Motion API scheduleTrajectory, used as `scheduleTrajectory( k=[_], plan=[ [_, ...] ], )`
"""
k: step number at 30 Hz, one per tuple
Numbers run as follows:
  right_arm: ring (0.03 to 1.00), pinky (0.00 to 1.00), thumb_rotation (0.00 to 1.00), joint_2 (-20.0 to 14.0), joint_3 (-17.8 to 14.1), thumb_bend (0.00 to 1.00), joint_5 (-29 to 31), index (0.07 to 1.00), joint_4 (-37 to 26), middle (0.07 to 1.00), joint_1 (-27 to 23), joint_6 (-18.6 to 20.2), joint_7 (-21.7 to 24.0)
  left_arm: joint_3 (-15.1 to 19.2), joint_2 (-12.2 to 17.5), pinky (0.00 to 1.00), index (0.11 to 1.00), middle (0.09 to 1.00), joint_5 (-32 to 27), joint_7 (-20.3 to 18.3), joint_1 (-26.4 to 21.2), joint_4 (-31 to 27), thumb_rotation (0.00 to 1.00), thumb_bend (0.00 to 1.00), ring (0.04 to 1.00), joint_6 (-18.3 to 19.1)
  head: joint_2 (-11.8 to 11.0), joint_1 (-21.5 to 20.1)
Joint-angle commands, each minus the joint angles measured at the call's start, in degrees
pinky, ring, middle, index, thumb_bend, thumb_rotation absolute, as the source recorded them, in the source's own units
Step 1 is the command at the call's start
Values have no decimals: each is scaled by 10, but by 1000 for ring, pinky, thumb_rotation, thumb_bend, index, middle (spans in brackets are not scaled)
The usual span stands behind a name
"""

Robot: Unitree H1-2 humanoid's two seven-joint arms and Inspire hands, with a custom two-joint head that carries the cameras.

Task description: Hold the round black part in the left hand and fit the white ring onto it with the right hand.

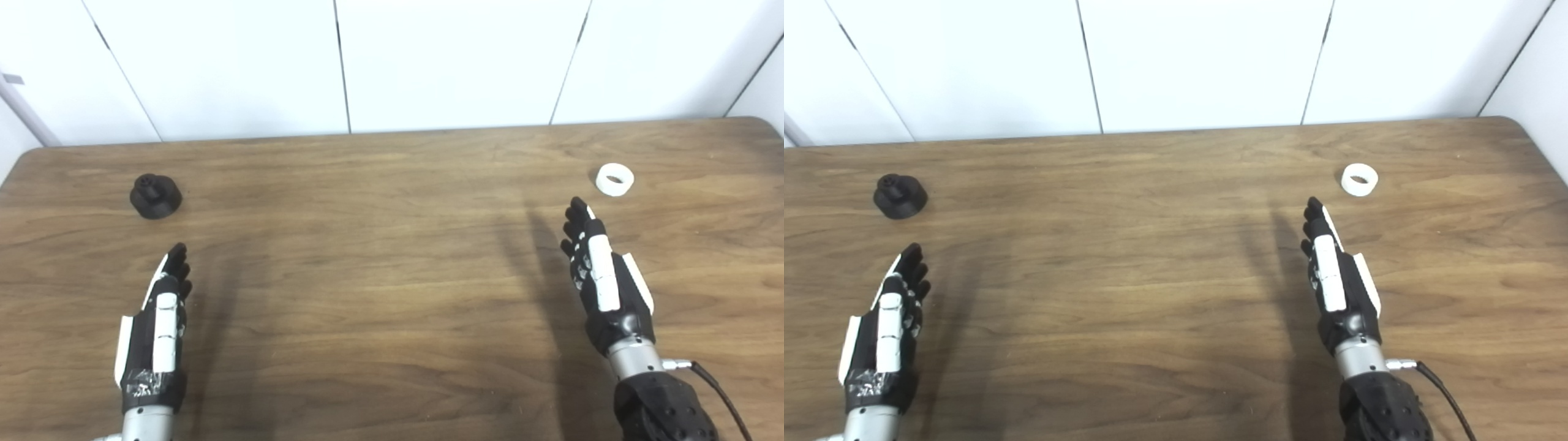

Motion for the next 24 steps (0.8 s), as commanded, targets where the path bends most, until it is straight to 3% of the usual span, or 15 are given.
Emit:
scheduleTrajectory(
  k=[1,5,11,15,18,24],
  plan=[
    [1000,1000,1000,-2,1,528,-1,978,-14,988,-5,-23,1,3,-7,1000,954,984,1,0,-7,-15,880,466,990,-18,1,-1],
    [1000,1000,1000,-3,2,539,-1,979,-15,987,-5,-20,2,3,-8,1000,952,982,3,1,-8,-14,880,469,990,-19,1,0],
    [1000,1000,1000,-7,1,556,-5,975,-15,986,-2,-21,2,2,-14,1000,938,973,9,4,-7,-11,839,472,982,-25,-6,33],
    [1000,1000,1000,-17,-6,562,11,979,-10,995,2,-26,13,-9,-20,1000,932,961,26,5,-2,-9,815,448,969,-31,-25,78],
    [1000,1000,1000,-23,-14,549,25,991,-3,1000,7,-32,22,-22,-22,1000,951,981,31,-1,5,-6,883,421,993,-35,-44,119],
    [1000,1000,1000,-42,-22,509,38,1000,17,1000,13,-62,42,-45,-35,1000,962,990,59,11,11,1,868,468,1000,-42,-79,186]
  ],
)
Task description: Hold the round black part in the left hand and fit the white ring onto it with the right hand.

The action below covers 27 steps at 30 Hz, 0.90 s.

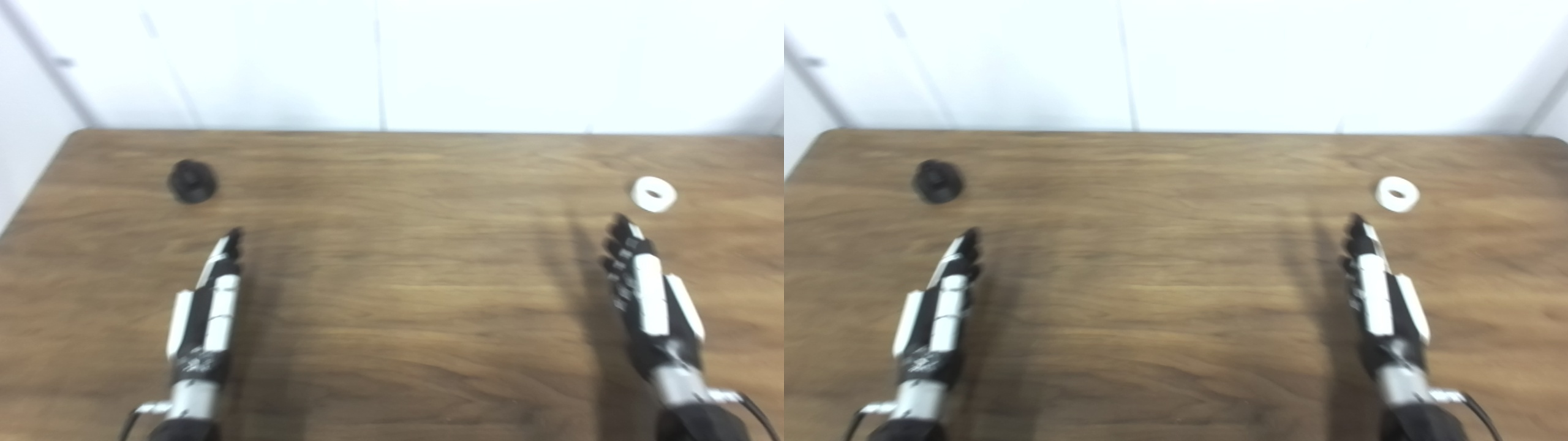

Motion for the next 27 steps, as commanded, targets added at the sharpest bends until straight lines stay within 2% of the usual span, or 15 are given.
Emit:
scheduleTrajectory(
  k=[1,4,5,6,10,15,20,24,27],
  plan=[
    [1000,1000,1000,-16,-4,522,11,1000,-5,1000,5,-37,12,-5,-28,1000,962,992,18,10,9,-5,854,500,1000,-21,-15,23],
    [1000,1000,1000,-18,-7,514,14,1000,1,1000,5,-40,16,-14,-29,1000,971,999,34,15,8,7,844,536,1000,-31,-36,45],
    [1000,1000,1000,-18,-6,507,13,1000,1,1000,5,-40,16,-17,-29,1000,973,1000,38,17,7,10,848,538,1000,-34,-36,45],
    [1000,1000,1000,-18,-6,503,14,1000,2,1000,4,-38,16,-19,-31,1000,973,1000,41,20,8,12,851,538,1000,-35,-47,53],
    [1000,1000,1000,-20,-5,528,16,1000,11,1000,4,-45,21,-26,-36,1000,971,997,45,28,7,22,836,512,1000,-38,-63,62],
    [1000,1000,1000,-22,-4,559,17,1000,20,1000,3,-57,26,-33,-36,1000,972,999,50,36,8,33,806,516,1000,-56,-70,55],
    [1000,1000,1000,-22,-3,603,14,1000,29,1000,2,-66,24,-35,-35,1000,964,989,59,44,9,35,741,541,999,-56,-74,53],
    [1000,1000,1000,-22,-5,604,17,1000,30,1000,2,-63,23,-41,-31,994,961,985,103,55,12,31,734,551,992,-45,-77,50],
    [1000,1000,1000,-22,-7,606,20,1000,34,1000,1,-65,24,-43,-31,979,961,980,120,60,12,33,669,547,986,-48,-78,48]
  ],
)
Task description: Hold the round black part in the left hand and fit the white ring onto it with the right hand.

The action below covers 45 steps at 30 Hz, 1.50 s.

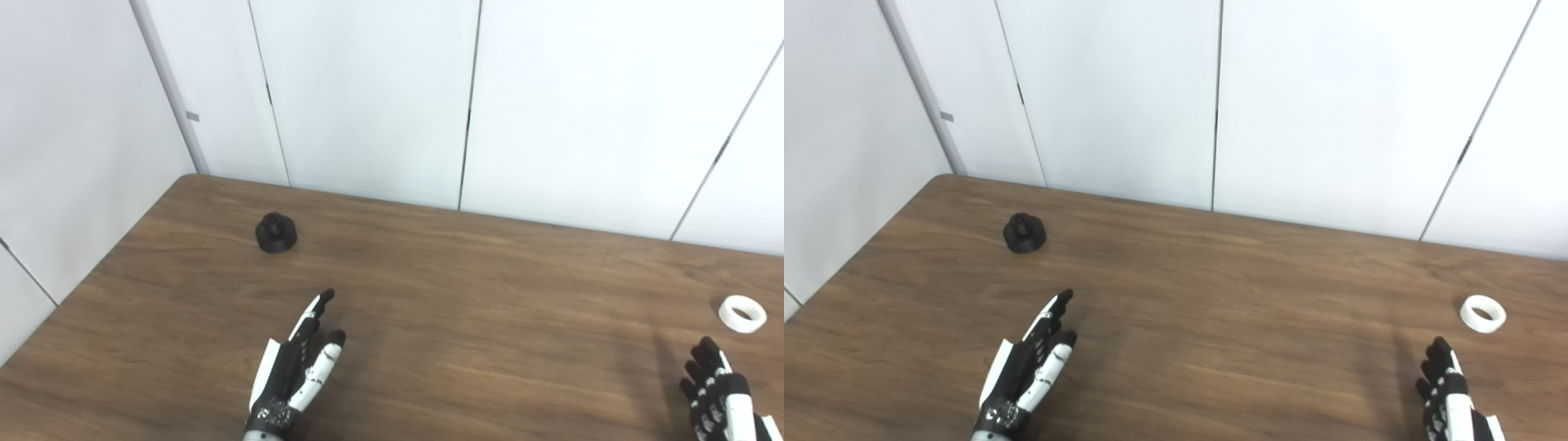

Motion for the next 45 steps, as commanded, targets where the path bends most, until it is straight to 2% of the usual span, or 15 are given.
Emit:
scheduleTrajectory(
  k=[1,4,8,10,13,16,18,20,24,28,35,42,45],
  plan=[
    [1000,1000,1000,-9,-3,610,6,997,-2,1000,-1,-17,3,0,-29,972,959,975,19,16,14,3,629,561,979,-12,2,-2],
    [1000,1000,1000,-9,-4,611,6,992,-2,1000,-1,-16,3,2,-33,967,954,965,27,25,16,-3,534,618,969,-8,3,-5],
    [1000,1000,1000,-7,-3,639,4,988,-2,1000,-2,-13,1,5,-38,984,933,960,36,34,15,-37,375,734,977,32,3,-8],
    [1000,1000,1000,-6,-3,642,1,988,-3,1000,-2,-10,-2,10,-31,995,933,962,42,34,7,-57,334,794,987,59,3,-11],
    [1000,1000,1000,-5,-2,647,-4,994,1,1000,-4,-13,-5,21,-13,1000,929,957,60,34,-15,-76,272,859,993,80,1,-8],
    [1000,1000,1000,-4,-2,623,-8,988,3,993,-6,-15,-7,32,8,1000,927,955,80,23,-34,-98,295,909,981,118,0,-6],
    [1000,1000,1000,-3,-2,620,-11,982,3,989,-7,-12,-9,40,22,968,912,956,83,11,-45,-109,270,928,973,137,-1,-5],
    [1000,1000,1000,-2,-1,629,-15,974,4,985,-8,-12,-11,49,35,993,917,972,84,-2,-55,-115,283,939,993,152,0,-5],
    [1000,1000,1000,-2,2,650,-19,975,9,985,-11,-17,-12,66,62,1000,915,980,110,-18,-78,-115,332,964,1000,189,-2,-5],
    [1000,1000,1000,-2,8,636,-30,975,9,981,-11,-16,-15,87,83,1000,897,985,120,-24,-101,-101,329,965,1000,212,-3,-6],
    [1000,1000,1000,-2,9,648,-30,973,9,976,-13,-17,-15,112,129,1000,904,1000,137,-30,-137,-54,345,975,1000,223,-1,-8],
    [1000,1000,1000,-1,9,641,-27,962,2,973,-11,-14,-17,126,178,1000,903,998,157,-20,-185,24,373,1000,1000,217,2,-10],
    [1000,1000,1000,-2,9,646,-25,961,-2,971,-9,-11,-15,132,192,1000,897,988,159,-15,-207,52,349,996,1000,218,3,-10]
  ],
)
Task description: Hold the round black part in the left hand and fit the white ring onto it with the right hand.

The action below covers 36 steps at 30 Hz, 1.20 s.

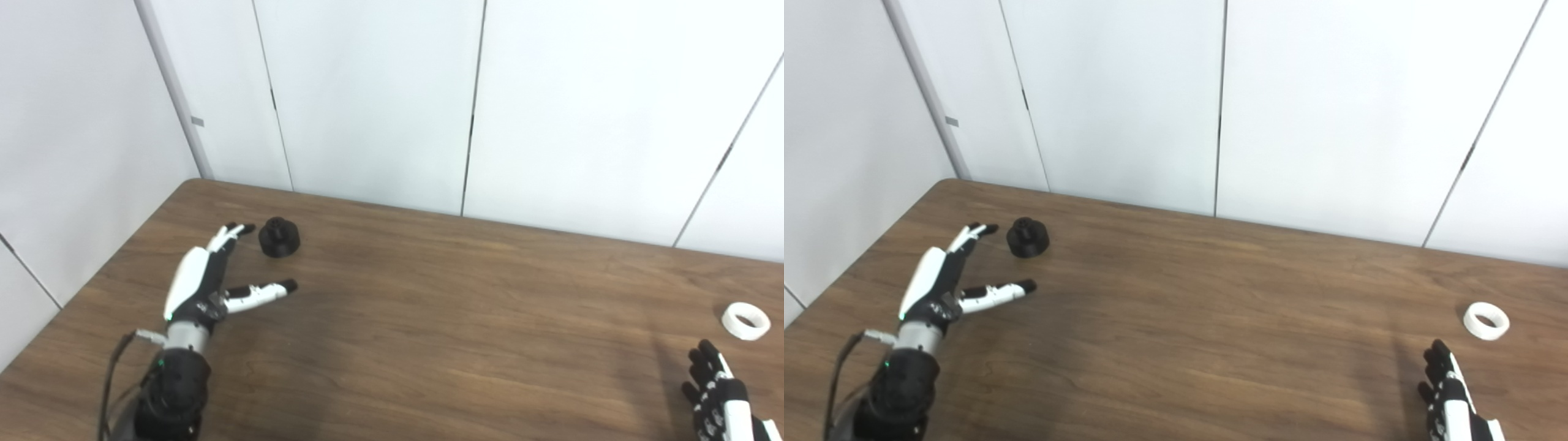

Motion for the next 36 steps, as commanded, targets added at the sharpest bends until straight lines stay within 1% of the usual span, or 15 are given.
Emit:
scheduleTrajectory(
  k=[1,8,14,19,22,26,30,34,36],
  plan=[
    [1000,1000,1000,-3,2,645,2,965,-16,973,-2,4,1,12,23,1000,896,986,10,18,-31,3,343,997,1000,-11,0,1],
    [1000,1000,1000,-3,5,614,0,973,-20,983,1,0,0,18,48,1000,897,979,14,28,-74,69,345,993,1000,-9,1,1],
    [1000,1000,1000,-3,5,603,2,970,-24,984,1,2,0,7,69,1000,892,970,22,30,-114,136,363,1000,1000,-11,2,-1],
    [1000,1000,1000,-5,6,599,1,968,-26,980,2,4,1,-11,80,1000,882,959,21,34,-146,191,335,1000,1000,-15,2,-1],
    [1000,1000,1000,-4,6,595,-1,965,-26,977,1,-1,0,-23,82,1000,872,957,15,32,-162,220,330,1000,1000,-20,2,-2],
    [1000,1000,1000,-1,7,591,-6,965,-33,977,2,9,-4,-30,79,1000,874,962,-1,25,-173,239,323,1000,1000,-21,3,-2],
    [1000,1000,1000,-1,9,574,-11,971,-38,981,3,13,-5,-47,84,1000,868,955,0,18,-182,264,330,1000,1000,-33,2,-3],
    [1000,1000,1000,0,10,562,-14,974,-44,984,4,20,-8,-58,83,1000,862,946,-3,14,-191,281,323,1000,1000,-30,3,-4],
    [1000,1000,1000,1,10,551,-15,976,-46,986,4,20,-8,-65,82,1000,868,949,0,11,-194,286,339,1000,1000,-27,3,-5]
  ],
)
